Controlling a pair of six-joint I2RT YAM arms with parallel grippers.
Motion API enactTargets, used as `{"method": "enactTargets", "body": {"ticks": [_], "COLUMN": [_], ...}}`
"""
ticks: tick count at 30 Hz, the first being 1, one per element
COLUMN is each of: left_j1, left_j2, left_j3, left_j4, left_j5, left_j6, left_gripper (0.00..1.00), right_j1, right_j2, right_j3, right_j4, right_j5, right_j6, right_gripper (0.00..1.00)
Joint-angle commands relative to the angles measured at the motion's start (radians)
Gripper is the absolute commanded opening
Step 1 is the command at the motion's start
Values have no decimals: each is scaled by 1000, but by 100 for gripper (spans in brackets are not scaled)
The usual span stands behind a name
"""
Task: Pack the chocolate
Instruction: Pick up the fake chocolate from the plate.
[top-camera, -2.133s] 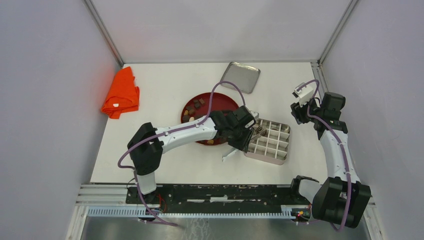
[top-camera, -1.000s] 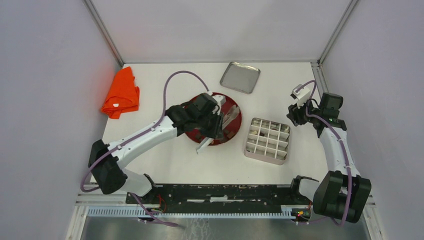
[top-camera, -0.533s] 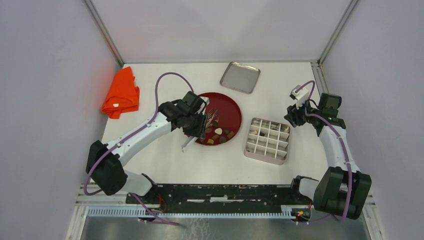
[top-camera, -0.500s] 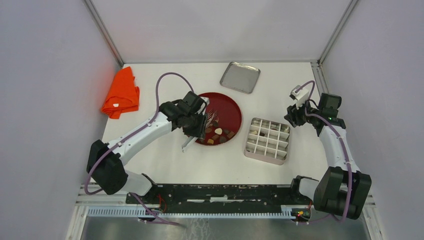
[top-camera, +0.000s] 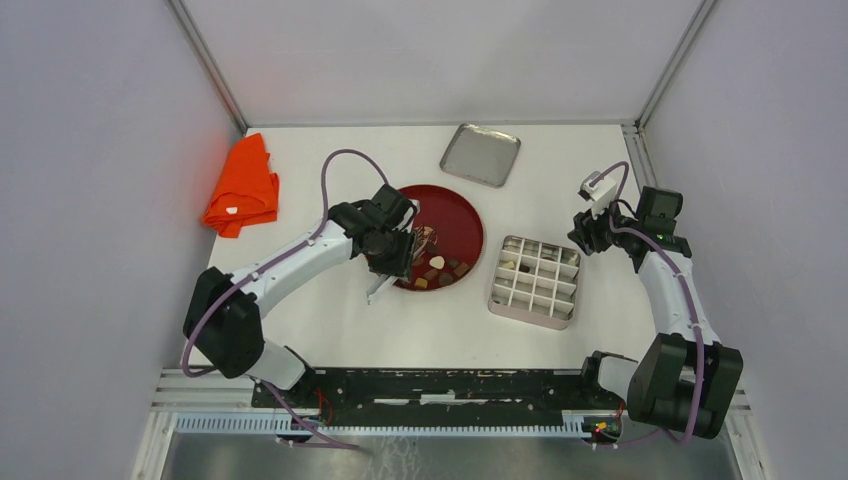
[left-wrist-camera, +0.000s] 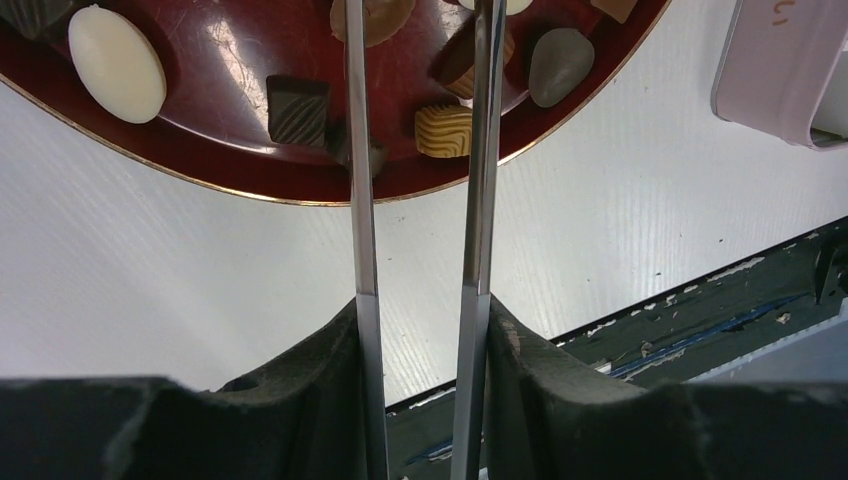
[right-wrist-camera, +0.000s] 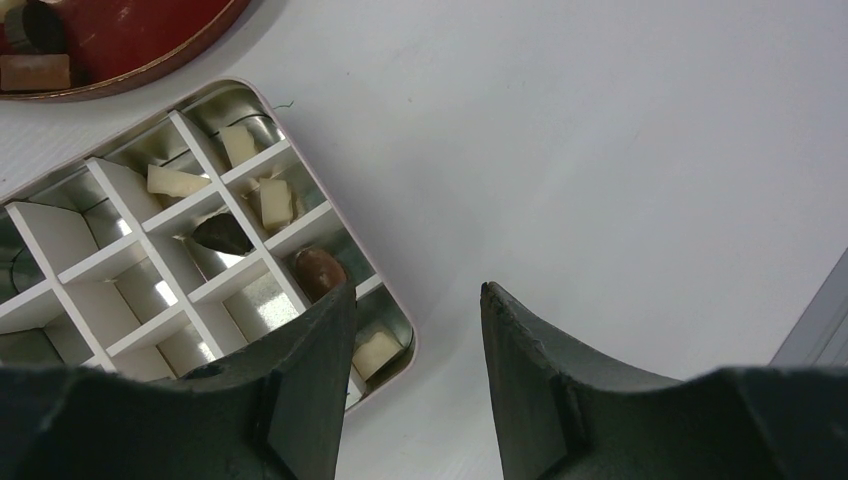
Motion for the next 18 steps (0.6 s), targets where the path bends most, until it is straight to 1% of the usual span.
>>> {"method": "enactTargets", "body": {"ticks": [1, 8, 18], "left_j1": [8, 7, 6], "left_j2": [18, 35, 53], "left_j3": [-3, -9, -14], "left_j4": [64, 67, 39], "left_j5": [53, 57, 18], "left_j6": [28, 15, 11], "left_gripper": [45, 46, 47], "right_j1": [3, 3, 5], "right_j2": [-1, 1, 1], "right_j3": [25, 25, 25], "right_j4": [4, 3, 0], "right_j5": [-22, -22, -27], "right_j6": [-10, -9, -12], "right_gripper": [55, 55, 55]}}
